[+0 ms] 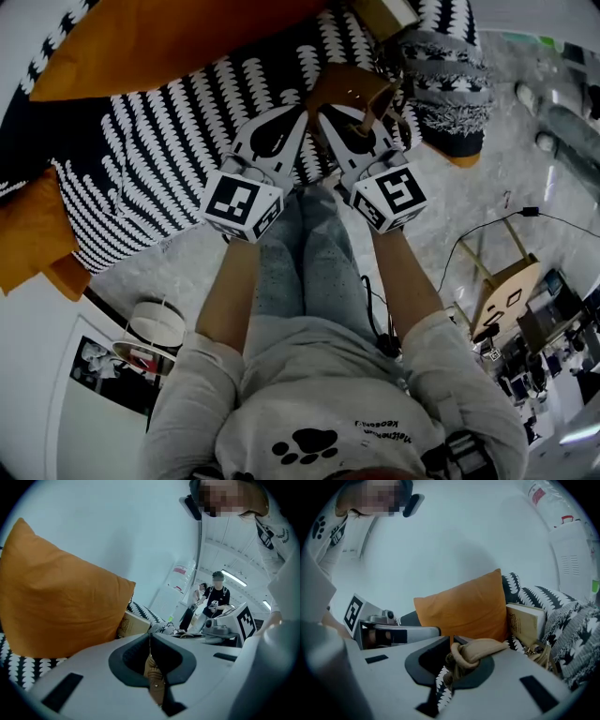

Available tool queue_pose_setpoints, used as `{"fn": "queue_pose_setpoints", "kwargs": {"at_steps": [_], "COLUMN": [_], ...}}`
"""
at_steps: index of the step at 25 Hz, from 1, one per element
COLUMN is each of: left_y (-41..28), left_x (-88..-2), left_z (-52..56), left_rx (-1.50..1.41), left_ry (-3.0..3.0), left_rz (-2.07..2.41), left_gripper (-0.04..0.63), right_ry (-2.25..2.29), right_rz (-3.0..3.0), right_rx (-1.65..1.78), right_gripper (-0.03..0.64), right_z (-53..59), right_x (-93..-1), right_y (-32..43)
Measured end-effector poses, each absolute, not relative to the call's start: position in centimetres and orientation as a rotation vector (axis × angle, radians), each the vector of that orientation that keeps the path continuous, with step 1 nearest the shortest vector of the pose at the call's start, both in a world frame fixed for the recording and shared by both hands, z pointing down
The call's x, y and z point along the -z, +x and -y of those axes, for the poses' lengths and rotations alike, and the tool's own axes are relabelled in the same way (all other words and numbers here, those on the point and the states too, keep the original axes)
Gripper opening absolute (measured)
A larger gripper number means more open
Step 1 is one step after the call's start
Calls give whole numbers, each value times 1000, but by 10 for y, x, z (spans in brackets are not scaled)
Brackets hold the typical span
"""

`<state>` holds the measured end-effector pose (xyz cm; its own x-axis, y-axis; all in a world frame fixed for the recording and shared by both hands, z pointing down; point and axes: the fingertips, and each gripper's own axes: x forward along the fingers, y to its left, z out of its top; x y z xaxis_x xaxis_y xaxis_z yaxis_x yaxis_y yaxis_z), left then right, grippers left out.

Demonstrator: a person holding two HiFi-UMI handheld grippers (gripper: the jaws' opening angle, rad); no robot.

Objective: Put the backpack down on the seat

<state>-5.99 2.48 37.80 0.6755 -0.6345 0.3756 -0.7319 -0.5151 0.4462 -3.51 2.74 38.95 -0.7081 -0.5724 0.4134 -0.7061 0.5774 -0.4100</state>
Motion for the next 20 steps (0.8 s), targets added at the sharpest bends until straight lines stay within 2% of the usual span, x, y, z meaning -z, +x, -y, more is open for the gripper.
{"fn": "queue_pose_setpoints", "kwargs": {"at_steps": [13, 20], "left_y": [-33, -22], "left_x": [-436, -431], "left_z": [-15, -28], "left_rx": [-319, -362], "left_ry": [2264, 2270], "left_rz": [978, 956], "left_gripper": [20, 20], "right_ry": [1109, 1179], "right_rz": [2461, 2314], "right_rx": [-817, -833], "right_gripper": [49, 51], "right_z": [-8, -28], "right_x": [-426, -429], "right_y": [-8, 15]}}
